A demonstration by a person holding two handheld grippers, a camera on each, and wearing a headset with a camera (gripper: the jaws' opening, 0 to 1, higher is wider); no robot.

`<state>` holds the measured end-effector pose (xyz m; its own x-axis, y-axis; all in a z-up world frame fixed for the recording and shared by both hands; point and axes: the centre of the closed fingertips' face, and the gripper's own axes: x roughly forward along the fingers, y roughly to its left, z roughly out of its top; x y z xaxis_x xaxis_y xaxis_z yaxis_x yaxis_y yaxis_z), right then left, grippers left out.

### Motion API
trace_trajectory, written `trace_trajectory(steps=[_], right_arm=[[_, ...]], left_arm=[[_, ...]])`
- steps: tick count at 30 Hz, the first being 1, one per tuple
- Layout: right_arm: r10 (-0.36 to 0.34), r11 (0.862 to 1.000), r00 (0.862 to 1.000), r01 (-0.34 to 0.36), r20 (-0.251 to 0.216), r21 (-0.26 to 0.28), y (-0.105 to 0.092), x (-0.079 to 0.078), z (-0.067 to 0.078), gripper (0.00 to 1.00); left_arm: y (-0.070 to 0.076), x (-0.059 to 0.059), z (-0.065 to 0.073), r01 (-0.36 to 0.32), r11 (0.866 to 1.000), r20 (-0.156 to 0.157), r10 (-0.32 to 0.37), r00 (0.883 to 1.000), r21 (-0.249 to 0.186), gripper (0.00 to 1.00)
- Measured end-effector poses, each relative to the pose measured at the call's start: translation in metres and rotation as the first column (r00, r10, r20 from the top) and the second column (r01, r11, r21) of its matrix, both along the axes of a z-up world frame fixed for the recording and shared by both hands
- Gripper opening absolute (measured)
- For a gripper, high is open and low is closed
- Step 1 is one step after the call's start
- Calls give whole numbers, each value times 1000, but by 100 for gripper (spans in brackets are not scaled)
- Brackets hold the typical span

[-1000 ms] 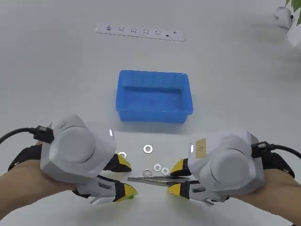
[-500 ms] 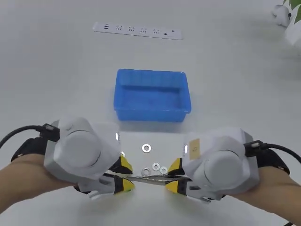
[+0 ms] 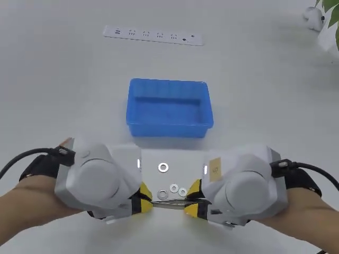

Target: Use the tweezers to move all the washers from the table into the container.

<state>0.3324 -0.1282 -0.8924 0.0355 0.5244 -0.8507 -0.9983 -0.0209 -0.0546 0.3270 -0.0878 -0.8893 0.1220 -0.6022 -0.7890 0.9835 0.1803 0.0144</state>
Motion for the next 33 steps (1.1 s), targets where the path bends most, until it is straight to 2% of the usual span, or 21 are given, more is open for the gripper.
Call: trace_trajectory(steps=[3, 7, 10, 14, 21, 24, 27, 28, 30, 33], right_arm=[[27, 1000, 999, -27, 21, 5, 0, -2, 0, 8], [36, 999, 999, -36, 23, 15, 1, -2, 1, 7], [67, 998, 997, -67, 46, 1, 2, -3, 1, 7], [114, 993, 988, -113, 101, -13, 4, -6, 2, 7], [109, 993, 986, -115, 126, 36, 10, -10, 15, 6], [109, 992, 984, -117, 140, 48, 12, -10, 19, 6], [89, 993, 987, -99, 132, 66, 12, -8, 22, 7], [95, 992, 987, -105, 129, 69, 13, -10, 22, 7], [100, 992, 986, -110, 135, 67, 13, -11, 22, 7], [92, 992, 987, -103, 135, 74, 13, -11, 22, 7]], left_arm=[[1, 1, 0, -1, 1000, 1, 1, 1000, 6, 6], [1, 1, 1, 13, 1000, 9, -14, 1000, 27, 6], [2, 1, 1, 24, 999, 9, -25, 1000, 44, 6], [4, -2, 1, 27, 998, 7, -28, 1000, 51, 6], [8, -3, 1, 10, 999, 12, -11, 1000, 52, 11], [8, -3, 1, 11, 998, 10, -12, 1000, 55, 11], [7, -5, 1, 24, 998, 15, -25, 1000, 65, 8], [8, -3, 1, 25, 997, 28, -27, 999, 71, 6], [8, -5, 2, 25, 997, 11, -26, 1000, 68, 6], [9, -5, 5, 24, 997, 15, -25, 1000, 69, 6]])
